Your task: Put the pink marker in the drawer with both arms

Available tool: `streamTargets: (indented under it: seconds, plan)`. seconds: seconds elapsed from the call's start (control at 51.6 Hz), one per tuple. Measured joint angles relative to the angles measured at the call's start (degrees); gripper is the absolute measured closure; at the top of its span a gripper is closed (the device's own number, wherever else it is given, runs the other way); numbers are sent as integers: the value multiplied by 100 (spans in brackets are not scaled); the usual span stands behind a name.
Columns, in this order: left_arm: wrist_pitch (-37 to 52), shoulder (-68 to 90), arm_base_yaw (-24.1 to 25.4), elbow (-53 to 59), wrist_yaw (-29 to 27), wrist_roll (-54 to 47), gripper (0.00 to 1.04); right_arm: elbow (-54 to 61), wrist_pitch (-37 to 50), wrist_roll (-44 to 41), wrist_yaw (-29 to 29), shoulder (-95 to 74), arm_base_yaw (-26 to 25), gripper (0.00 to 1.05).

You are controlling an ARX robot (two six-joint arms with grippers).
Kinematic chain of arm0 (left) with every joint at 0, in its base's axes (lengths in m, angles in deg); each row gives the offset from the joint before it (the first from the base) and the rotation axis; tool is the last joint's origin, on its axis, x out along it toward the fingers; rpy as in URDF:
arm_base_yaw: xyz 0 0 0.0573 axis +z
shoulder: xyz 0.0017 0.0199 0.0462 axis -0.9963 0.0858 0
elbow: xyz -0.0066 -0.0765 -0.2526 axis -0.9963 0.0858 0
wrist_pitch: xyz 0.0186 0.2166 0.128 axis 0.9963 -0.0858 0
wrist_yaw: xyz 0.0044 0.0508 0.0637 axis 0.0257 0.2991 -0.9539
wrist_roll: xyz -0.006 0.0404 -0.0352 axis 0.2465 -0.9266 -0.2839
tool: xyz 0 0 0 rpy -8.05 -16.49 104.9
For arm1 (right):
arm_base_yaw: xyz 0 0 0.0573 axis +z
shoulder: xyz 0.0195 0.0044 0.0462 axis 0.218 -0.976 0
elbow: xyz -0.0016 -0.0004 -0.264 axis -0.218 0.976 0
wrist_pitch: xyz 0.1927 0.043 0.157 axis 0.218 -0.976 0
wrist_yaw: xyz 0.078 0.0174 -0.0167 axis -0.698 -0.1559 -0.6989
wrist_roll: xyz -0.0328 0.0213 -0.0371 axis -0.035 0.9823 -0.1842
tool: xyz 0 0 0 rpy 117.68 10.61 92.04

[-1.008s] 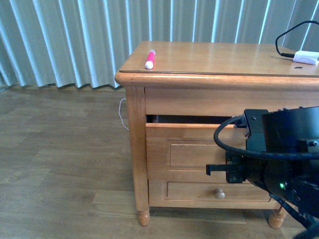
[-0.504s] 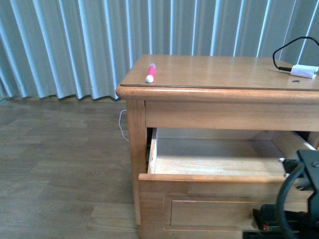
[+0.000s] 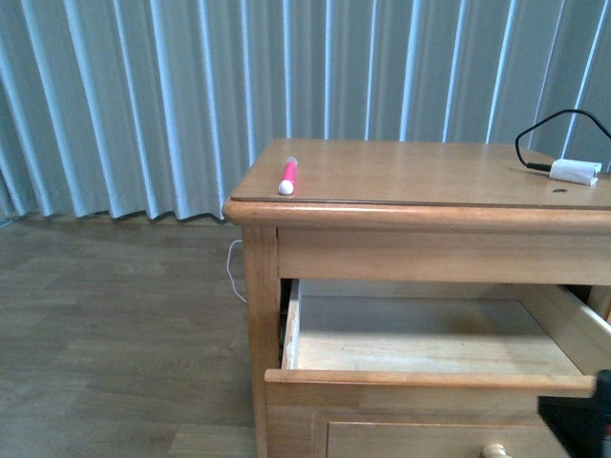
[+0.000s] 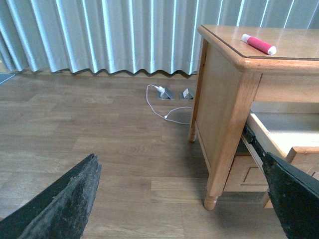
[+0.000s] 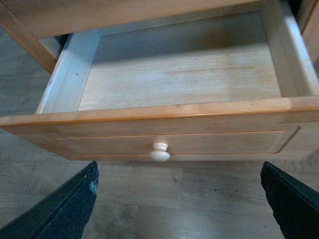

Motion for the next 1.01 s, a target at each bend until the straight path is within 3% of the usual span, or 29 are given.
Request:
streamTargets:
  seconds: [0.174, 0.582, 0.62, 0.717, 0.795, 0.872, 1.008]
  plan:
    - [0, 0, 0, -2, 0, 0, 6, -468, -1882, -531, -654, 1386, -614, 9]
    - [0, 0, 0, 0, 0, 0, 6, -481, -2140, -640, -470, 1722, -389, 9]
    - [79, 55, -144, 0, -400, 116, 6, -481, -2140, -640, -470, 1722, -389, 9]
    - [509, 614, -1008, -20, -2426, 503, 6, -481, -2140, -640, -470, 1722, -389, 9]
    - [841, 1405, -1694, -260, -3263, 612, 6, -481, -2140, -640, -472, 1725, -389, 9]
    - [1274, 2352, -1987, -767, -3314, 627, 6, -481, -2140, -640, -470, 1725, -389, 9]
    - [1849, 4153, -2000, -2015, -2920, 573, 6, -481, -2140, -640, -470, 1727, -389, 9]
